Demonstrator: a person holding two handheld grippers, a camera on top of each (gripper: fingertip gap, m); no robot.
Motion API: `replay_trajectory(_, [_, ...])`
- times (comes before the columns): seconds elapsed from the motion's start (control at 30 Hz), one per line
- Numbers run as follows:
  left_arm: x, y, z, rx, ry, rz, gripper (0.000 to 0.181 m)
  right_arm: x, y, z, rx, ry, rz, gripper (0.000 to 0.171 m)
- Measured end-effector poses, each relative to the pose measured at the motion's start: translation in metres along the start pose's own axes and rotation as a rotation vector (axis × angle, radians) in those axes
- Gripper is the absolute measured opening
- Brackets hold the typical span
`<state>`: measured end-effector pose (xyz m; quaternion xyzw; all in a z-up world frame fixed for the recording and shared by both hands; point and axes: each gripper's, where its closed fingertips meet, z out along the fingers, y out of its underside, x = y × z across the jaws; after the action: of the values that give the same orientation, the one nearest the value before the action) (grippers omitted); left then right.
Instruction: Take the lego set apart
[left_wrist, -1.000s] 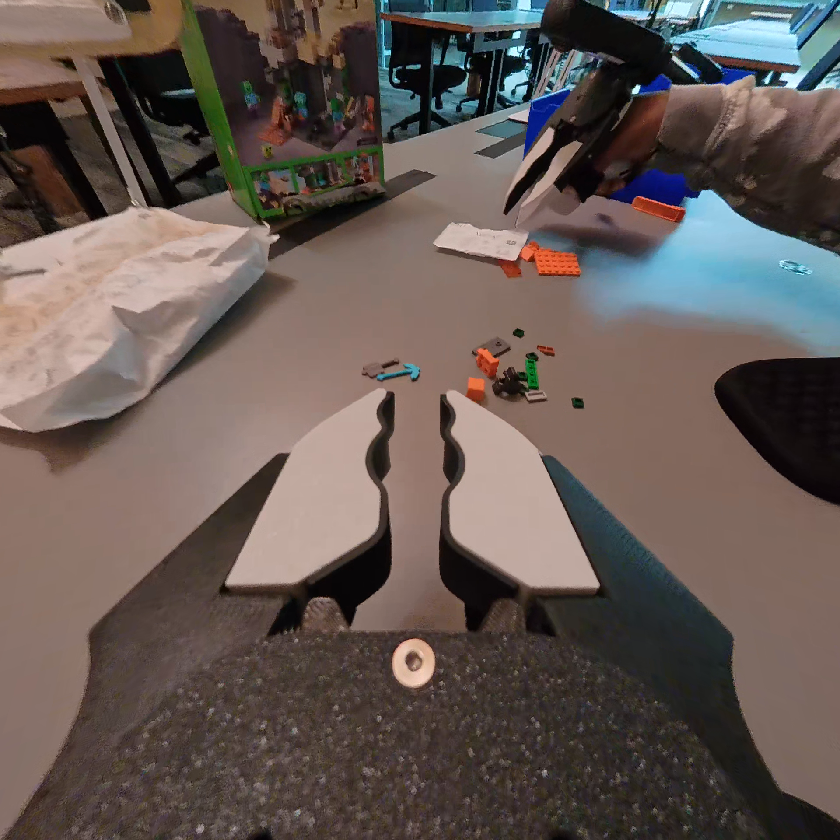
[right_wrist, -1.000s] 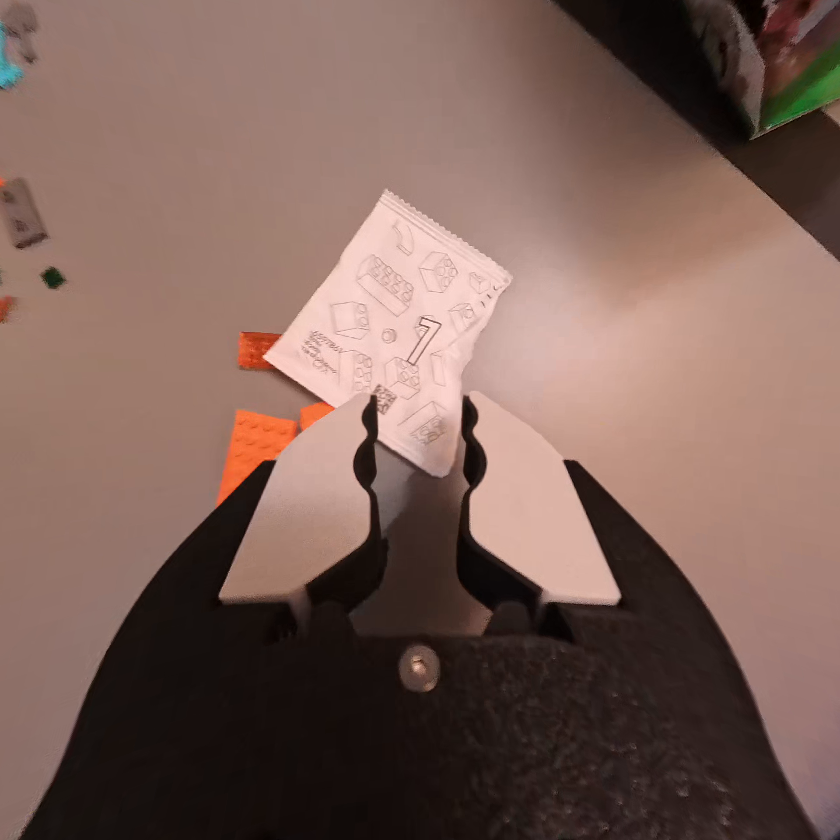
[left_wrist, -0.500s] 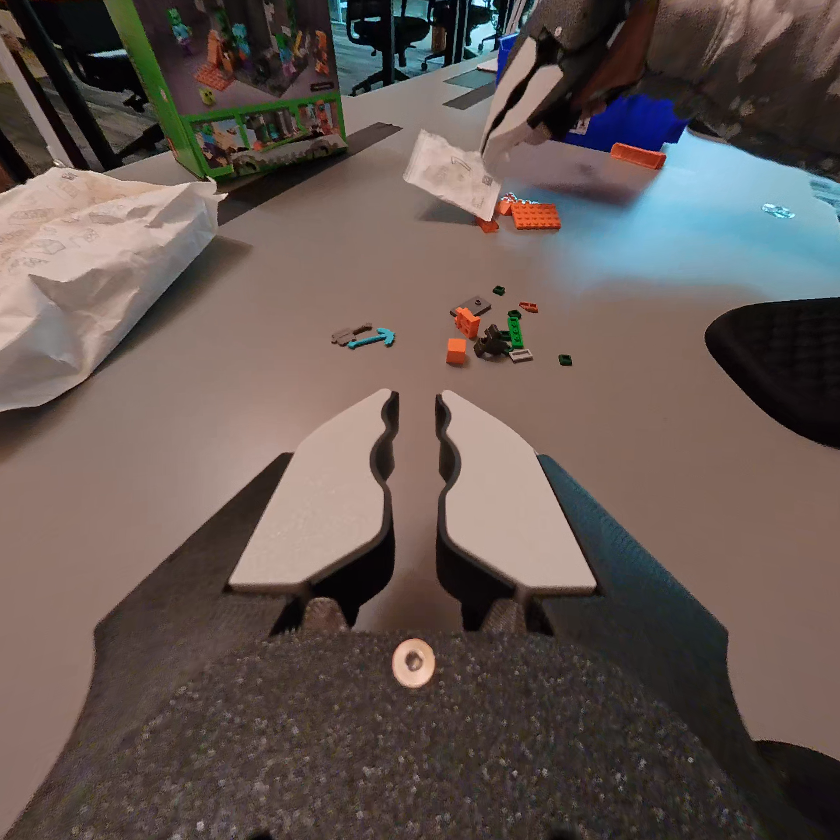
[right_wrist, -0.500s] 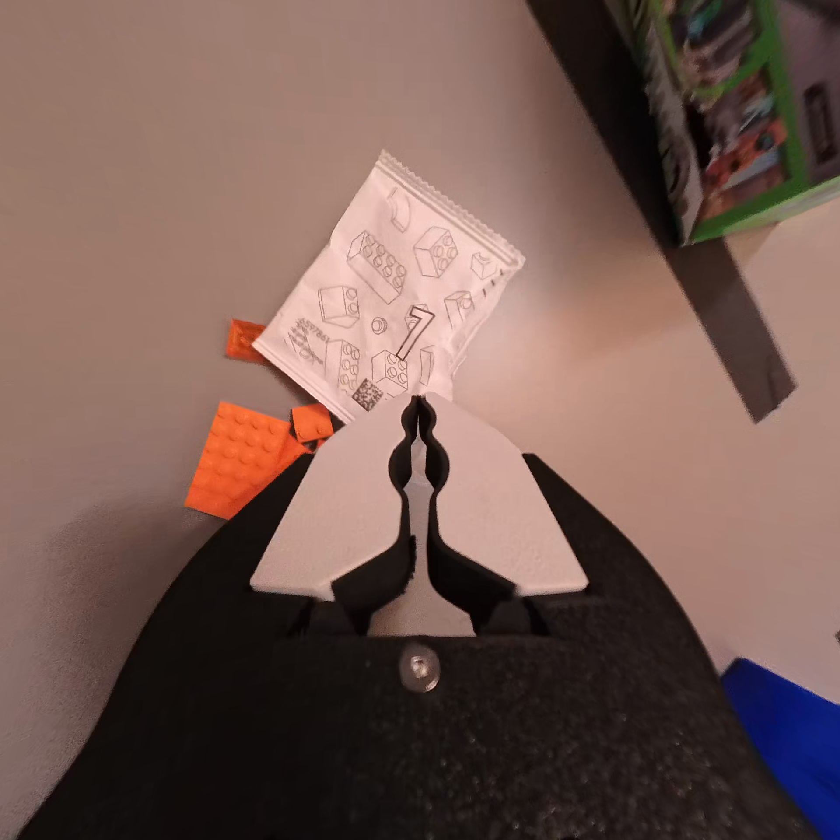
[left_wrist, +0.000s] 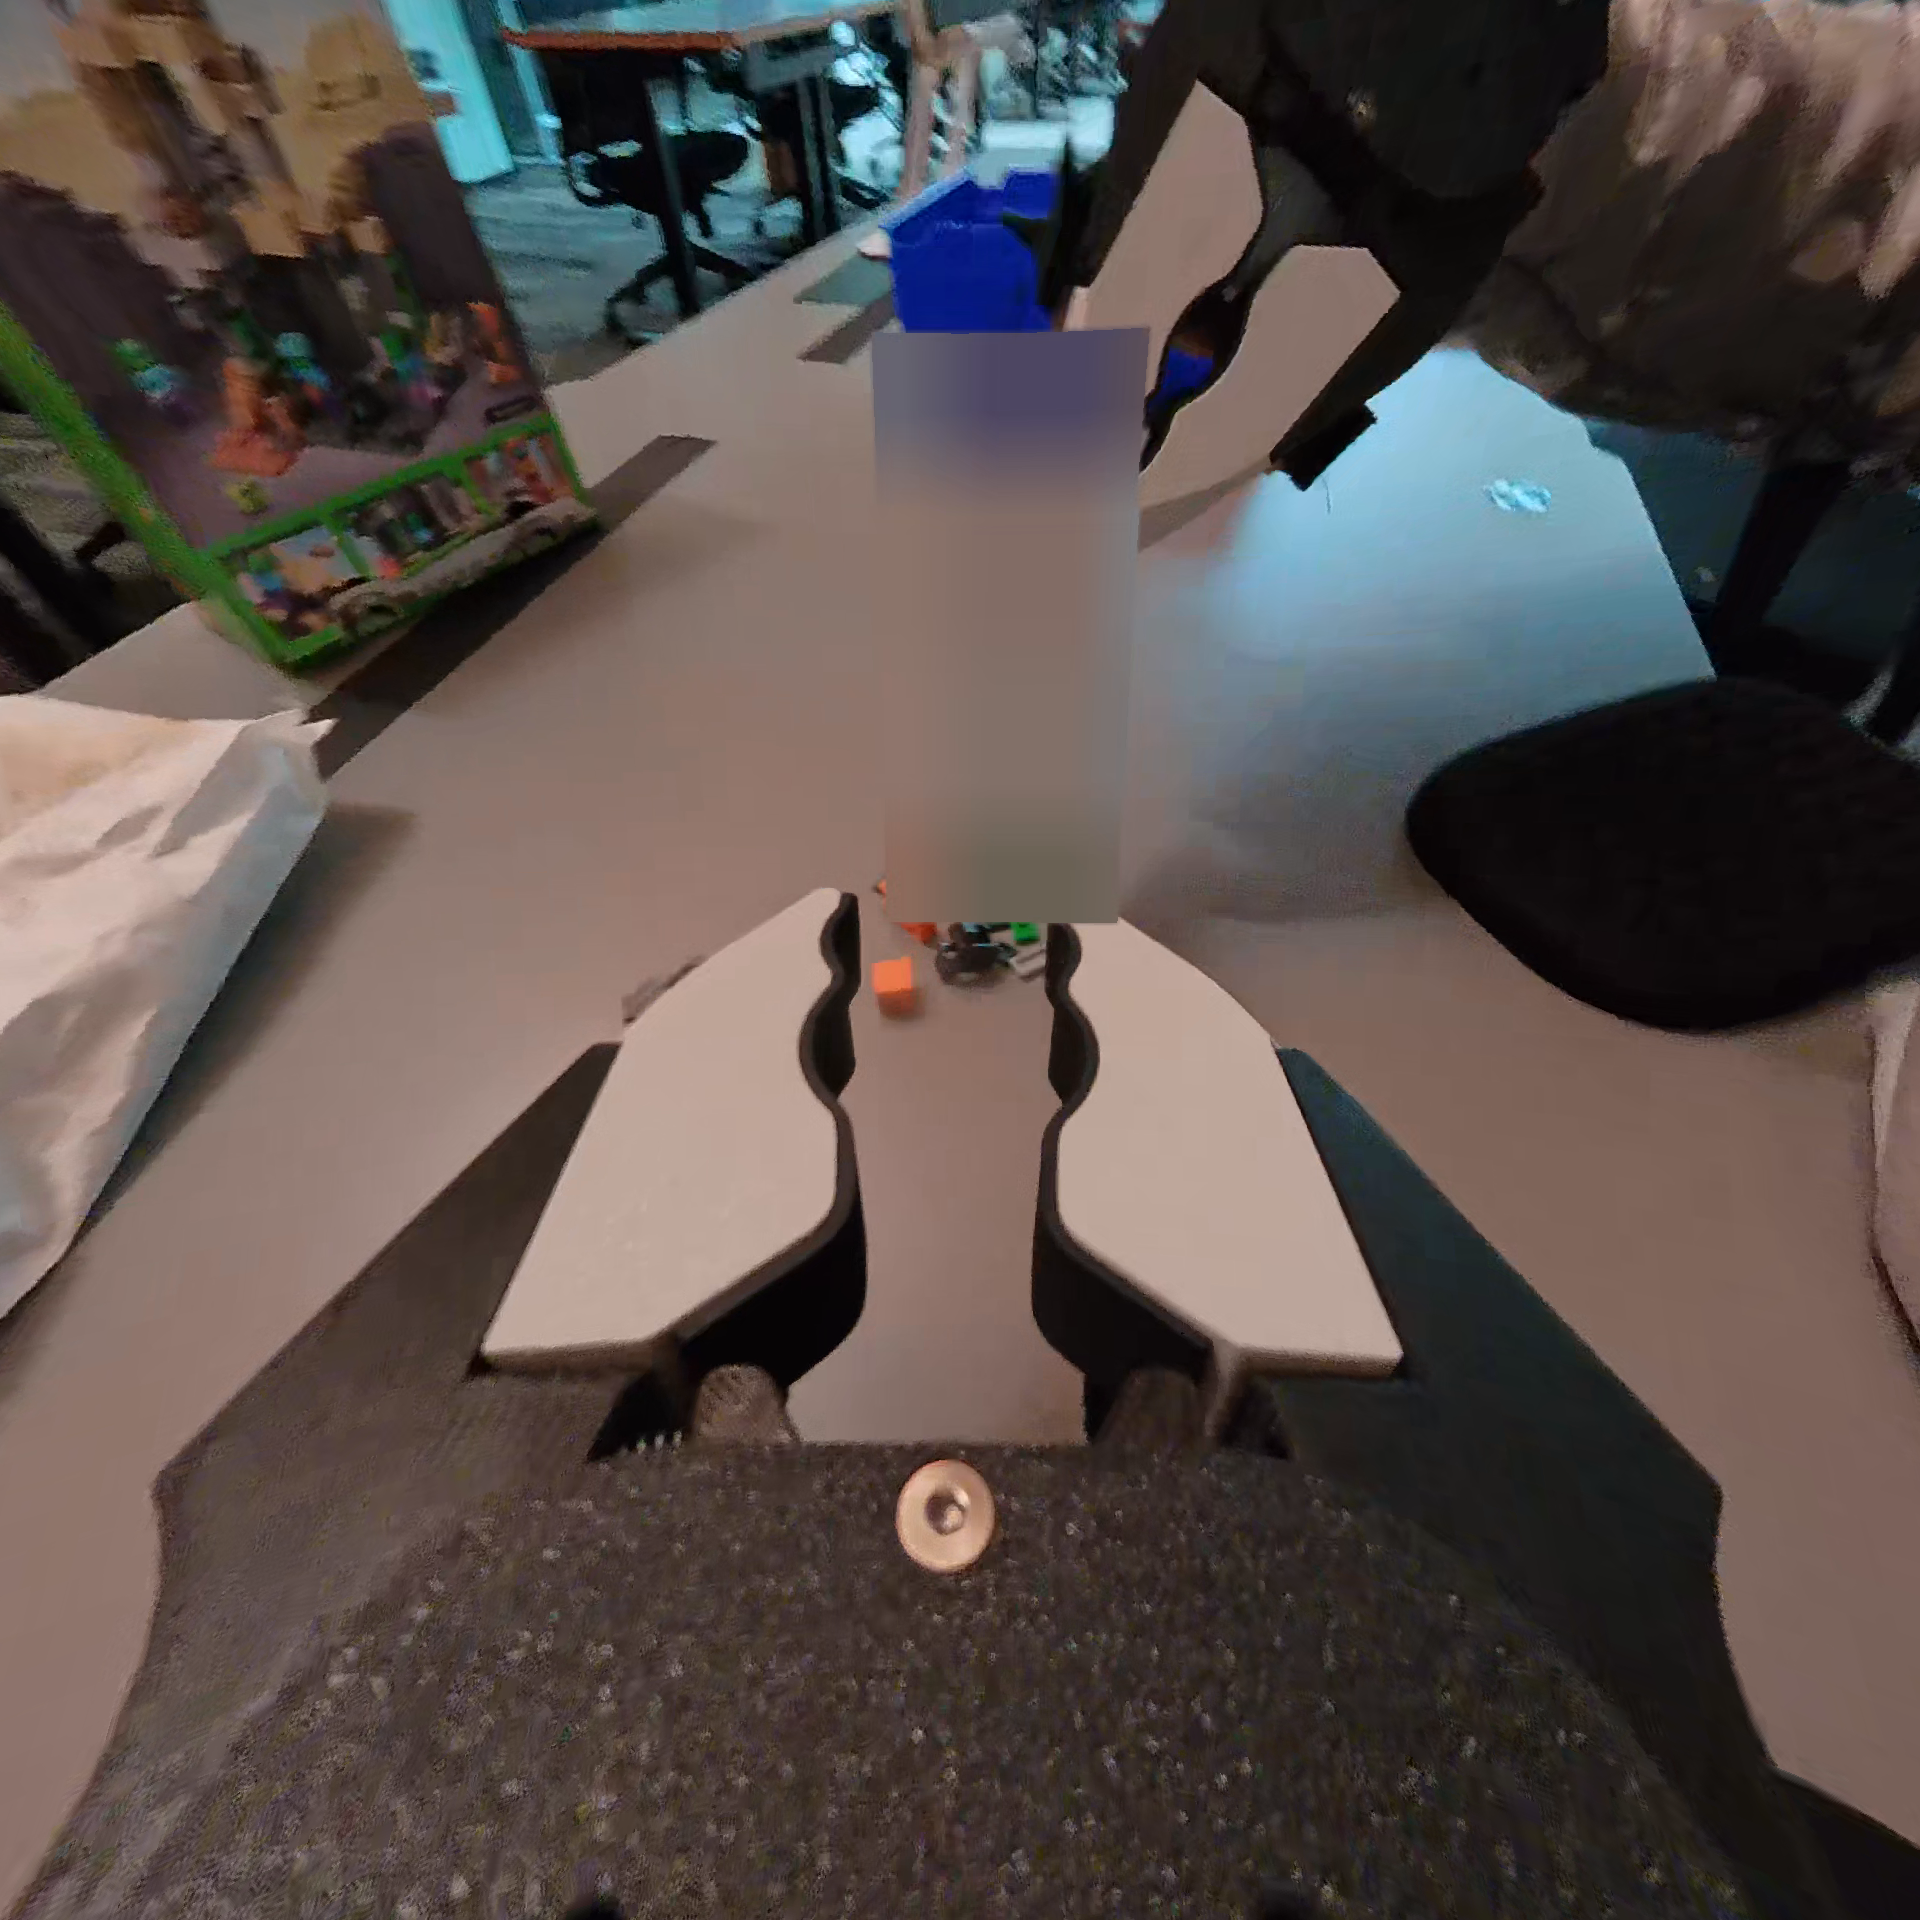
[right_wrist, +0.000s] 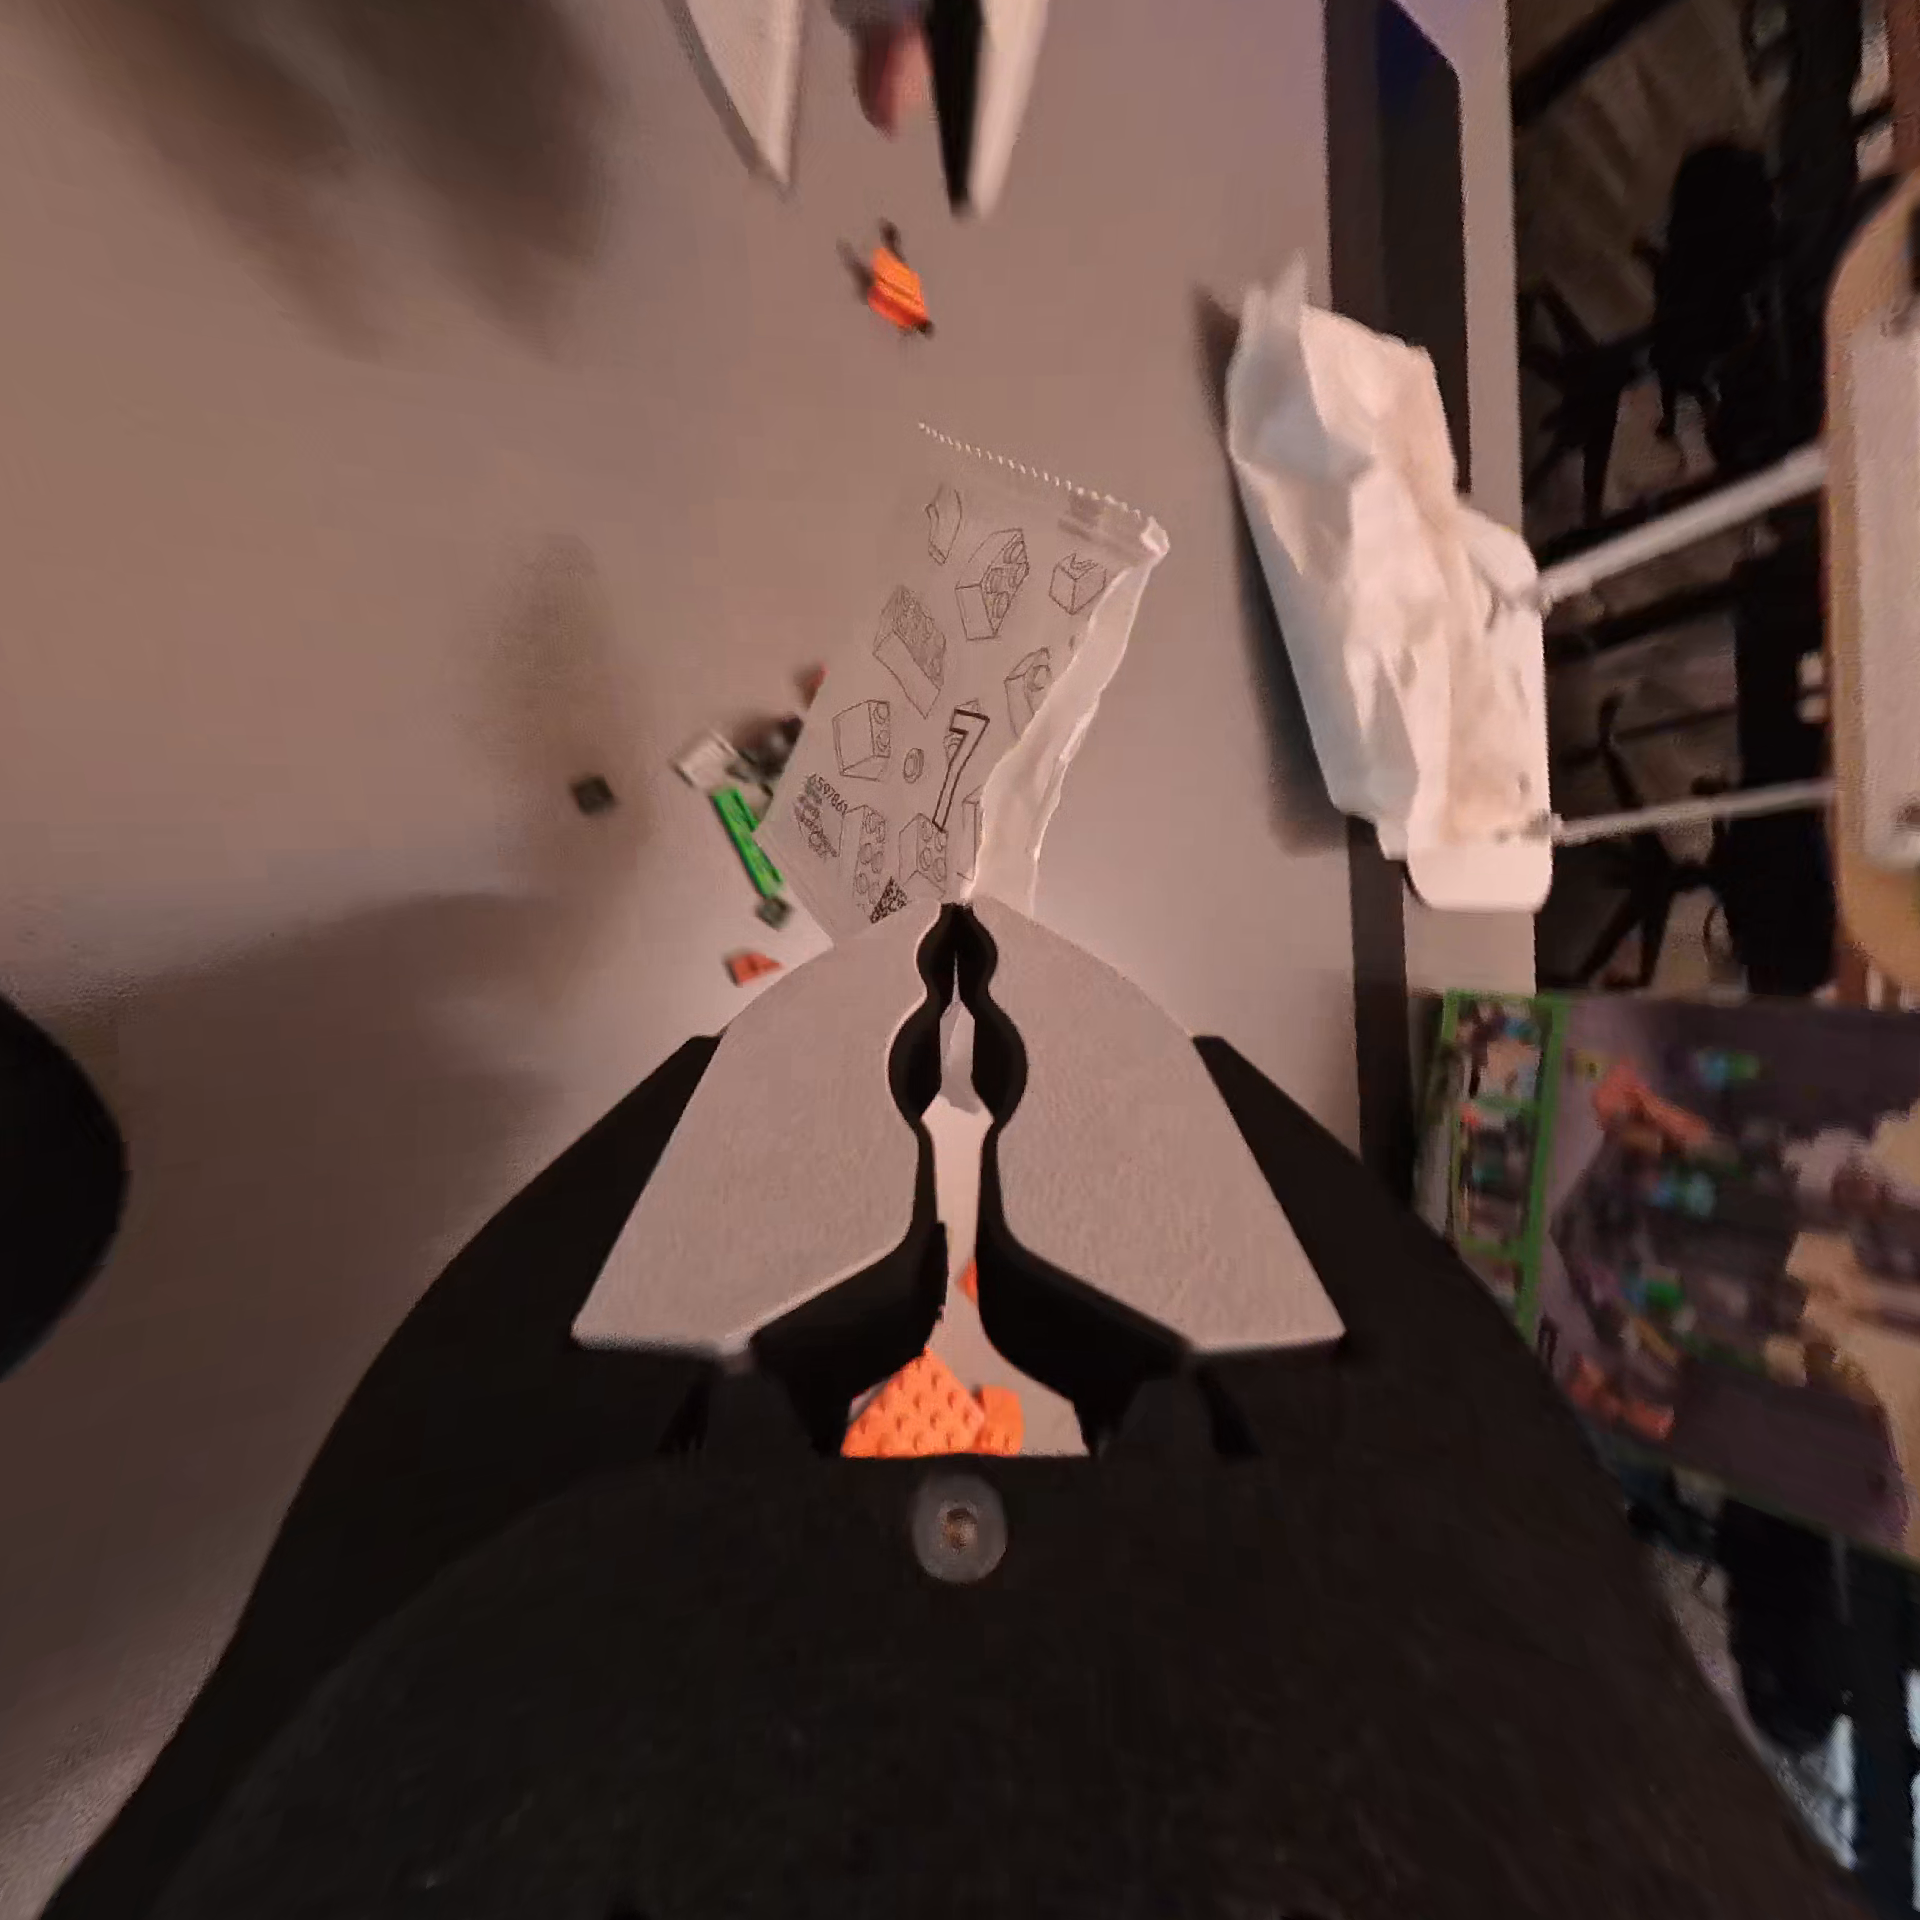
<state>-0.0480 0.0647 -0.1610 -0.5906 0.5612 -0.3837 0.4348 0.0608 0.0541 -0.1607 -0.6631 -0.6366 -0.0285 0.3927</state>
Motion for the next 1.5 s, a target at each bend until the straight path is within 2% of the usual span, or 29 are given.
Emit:
replay_trajectory(0.07, [0.011,0.007,0.007,-0.057,0.037,0.062,0.032,-0.016,-0.017,0.007,0.019,-0.021,-0.053,0.000])
replay_trajectory(0.17, [0.024,0.025,0.012,-0.146,0.050,0.171,0.013,-0.033,-0.033,0.015,0.062,-0.045,-0.087,0.000])
replay_trajectory(0.27, [0.031,0.038,0.015,-0.187,0.028,0.240,0.001,-0.047,-0.045,0.017,0.118,-0.077,-0.096,0.000])
replay_trajectory(0.37, [0.032,0.043,0.015,-0.180,0.019,0.251,0.000,-0.057,-0.047,0.019,0.138,-0.124,-0.070,0.000])
replay_trajectory(0.5, [0.040,0.050,0.013,-0.162,0.078,0.283,0.001,-0.064,-0.048,0.018,0.190,-0.223,0.077,0.000])
replay_trajectory(0.6, [0.043,0.054,0.013,-0.172,0.104,0.271,0.000,-0.068,-0.049,0.017,0.203,-0.307,0.165,0.009])
replay_trajectory(0.7, [0.047,0.056,0.012,-0.169,0.141,0.277,0.000,-0.068,-0.052,0.017,0.225,-0.363,0.241,0.010])
replay_trajectory(0.93, [0.055,0.058,0.010,-0.164,0.161,0.303,0.001,-0.056,-0.048,0.027,0.154,-0.346,0.297,0.000])
replay_trajectory(1.2, [0.063,0.059,0.008,-0.166,0.184,0.336,0.001,-0.054,-0.055,0.029,0.060,-0.314,0.230,0.000])
replay_trajectory(1.33, [0.065,0.060,0.009,-0.173,0.183,0.365,0.001,-0.060,-0.055,0.033,-0.017,-0.298,0.099,0.000])
replay_trajectory(1.5, [0.069,0.062,0.009,-0.180,0.179,0.398,0.001,-0.073,-0.060,0.031,-0.056,-0.371,-0.082,0.000])
